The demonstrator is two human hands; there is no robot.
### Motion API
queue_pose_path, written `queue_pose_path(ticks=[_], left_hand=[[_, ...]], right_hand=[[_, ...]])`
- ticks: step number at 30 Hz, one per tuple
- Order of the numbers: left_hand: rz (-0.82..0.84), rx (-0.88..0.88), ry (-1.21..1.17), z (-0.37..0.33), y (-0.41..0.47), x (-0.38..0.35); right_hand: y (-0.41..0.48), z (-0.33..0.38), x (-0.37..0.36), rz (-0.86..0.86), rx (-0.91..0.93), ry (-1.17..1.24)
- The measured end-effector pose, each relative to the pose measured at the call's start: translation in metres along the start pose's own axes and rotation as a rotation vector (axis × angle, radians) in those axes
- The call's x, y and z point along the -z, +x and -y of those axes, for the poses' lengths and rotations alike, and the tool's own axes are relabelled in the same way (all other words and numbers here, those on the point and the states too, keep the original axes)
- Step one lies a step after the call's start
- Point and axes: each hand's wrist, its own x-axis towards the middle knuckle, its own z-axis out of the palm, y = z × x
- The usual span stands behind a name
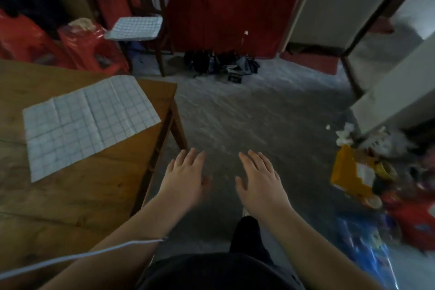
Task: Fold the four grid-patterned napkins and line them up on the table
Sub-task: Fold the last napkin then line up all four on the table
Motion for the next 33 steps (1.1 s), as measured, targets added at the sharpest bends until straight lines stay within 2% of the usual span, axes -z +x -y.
queue_pose_path(ticks=[8,15,24,29,33], left_hand=[[-0.123,0.199,-0.035,-0.051,0.164,0.058],[-0.164,0.364,-0.120,-0.047,0.264,0.105],[-0.211,0.499,-0.218,0.045,0.424,0.156],[-0.212,0.580,-0.270,0.114,0.507,0.198],[-0.257,0.684,-0.332,0.155,0.541,0.233]], right_hand=[[0.190,-0.038,0.086,0.080,0.243,-0.075],[0.334,-0.025,0.131,0.143,0.390,-0.103],[0.546,0.043,0.126,0.224,0.525,-0.200],[0.649,0.108,0.131,0.333,0.618,-0.308],[0.716,0.169,0.135,0.350,0.724,-0.323]])
